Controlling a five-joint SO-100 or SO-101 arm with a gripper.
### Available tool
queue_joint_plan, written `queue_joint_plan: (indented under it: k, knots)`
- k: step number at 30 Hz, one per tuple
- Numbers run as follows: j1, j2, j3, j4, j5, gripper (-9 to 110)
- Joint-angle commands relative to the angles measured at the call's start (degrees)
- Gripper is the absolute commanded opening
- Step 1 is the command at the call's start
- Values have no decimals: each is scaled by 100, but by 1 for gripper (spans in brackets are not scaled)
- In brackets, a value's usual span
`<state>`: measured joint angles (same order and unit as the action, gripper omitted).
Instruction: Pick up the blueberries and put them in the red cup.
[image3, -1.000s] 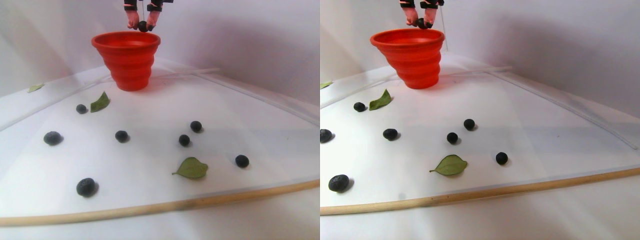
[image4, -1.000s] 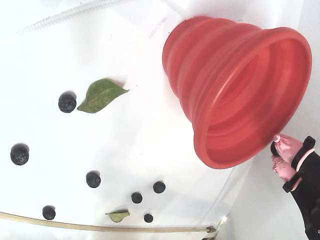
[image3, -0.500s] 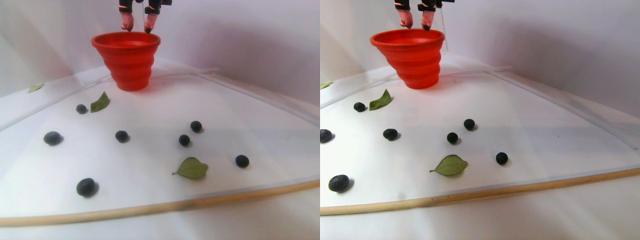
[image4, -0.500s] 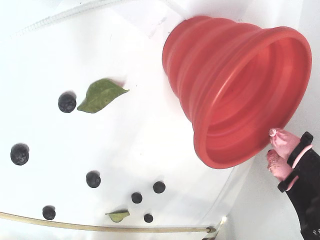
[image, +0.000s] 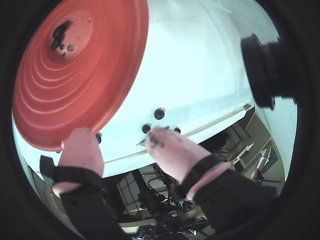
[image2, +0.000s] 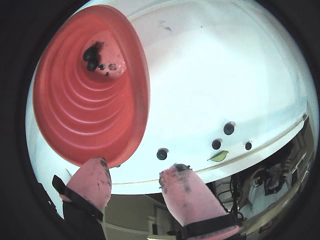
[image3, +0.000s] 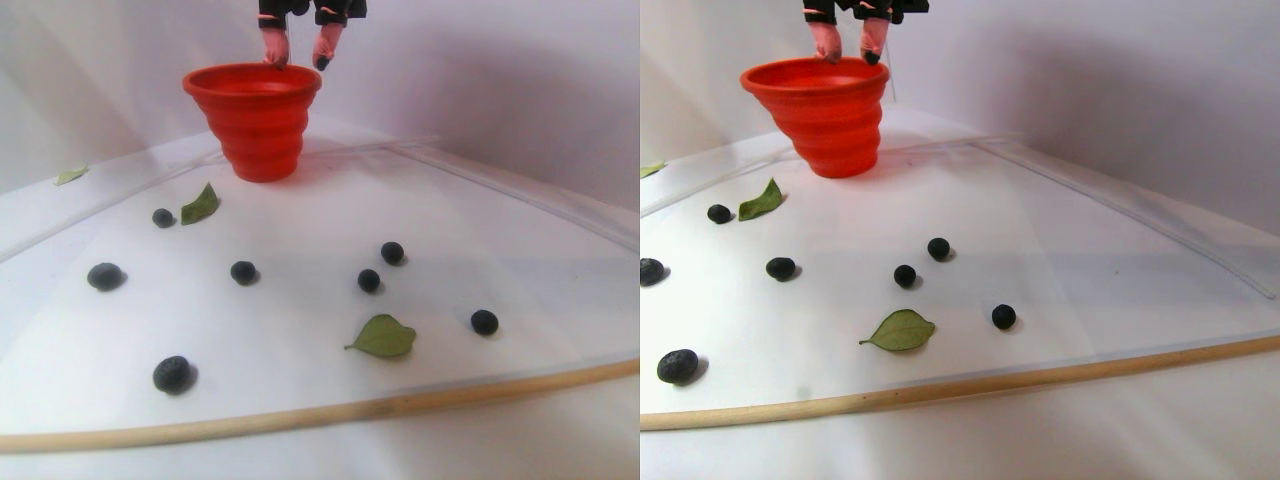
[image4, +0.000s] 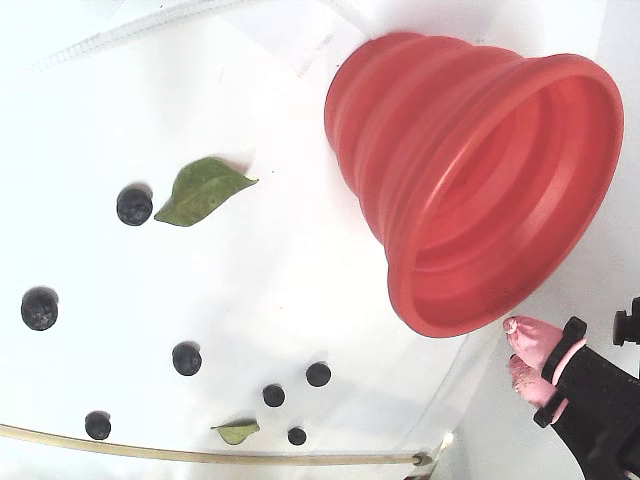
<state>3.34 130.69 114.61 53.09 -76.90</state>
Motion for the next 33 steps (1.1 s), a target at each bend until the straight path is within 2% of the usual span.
queue_joint_plan:
  k: [1,15,33]
  knots:
    - [211,729,-563,211,-97,18]
    - [870,905,18,396,-510,18]
    - [1415,668,1020,-158,-800,18]
